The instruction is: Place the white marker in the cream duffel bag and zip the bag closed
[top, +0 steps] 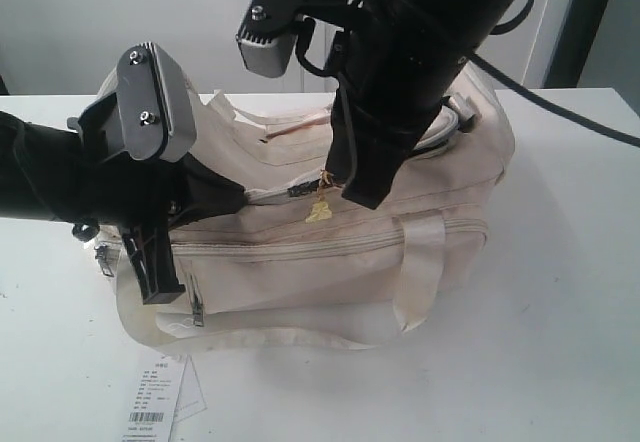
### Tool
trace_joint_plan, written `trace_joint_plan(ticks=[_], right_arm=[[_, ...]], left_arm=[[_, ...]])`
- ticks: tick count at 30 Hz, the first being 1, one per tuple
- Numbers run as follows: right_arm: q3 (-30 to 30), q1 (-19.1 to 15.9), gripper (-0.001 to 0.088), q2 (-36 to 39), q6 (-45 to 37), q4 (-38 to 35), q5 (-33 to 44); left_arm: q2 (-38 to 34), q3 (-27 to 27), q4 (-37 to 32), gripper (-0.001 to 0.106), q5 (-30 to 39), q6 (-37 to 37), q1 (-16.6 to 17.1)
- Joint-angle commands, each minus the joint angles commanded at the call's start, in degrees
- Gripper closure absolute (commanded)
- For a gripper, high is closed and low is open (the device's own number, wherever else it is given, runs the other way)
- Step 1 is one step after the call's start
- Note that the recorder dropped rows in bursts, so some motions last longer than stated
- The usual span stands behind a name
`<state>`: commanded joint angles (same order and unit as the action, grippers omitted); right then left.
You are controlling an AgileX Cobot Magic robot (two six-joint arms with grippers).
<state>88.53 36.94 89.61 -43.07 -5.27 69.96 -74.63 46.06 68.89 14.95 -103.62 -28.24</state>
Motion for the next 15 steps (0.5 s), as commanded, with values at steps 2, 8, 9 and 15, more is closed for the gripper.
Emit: trace_joint_plan(ticks=[2,8,9,15], right_arm=[[0.00,0.00,0.0868,0.00,0.14,0.72,0.00],[0.00,0.00,0.0868,0.00,0.69,2.42,0.00],[0.00,0.00,0.0868,0.00,0.99,2.80,0.00],[0.00,-0.47,0.0868,0.00,1.23,3.73,0.00]], left_arm=[[0.00,0.00,0.00,0.105,0.00,0.00,0.00],[0.00,0.00,0.00,0.105,0.00,0.00,0.00],[0.00,0.00,0.00,0.105,0.00,0.00,0.00],[0.00,0.00,0.00,0.105,0.11,0.14,0.00]])
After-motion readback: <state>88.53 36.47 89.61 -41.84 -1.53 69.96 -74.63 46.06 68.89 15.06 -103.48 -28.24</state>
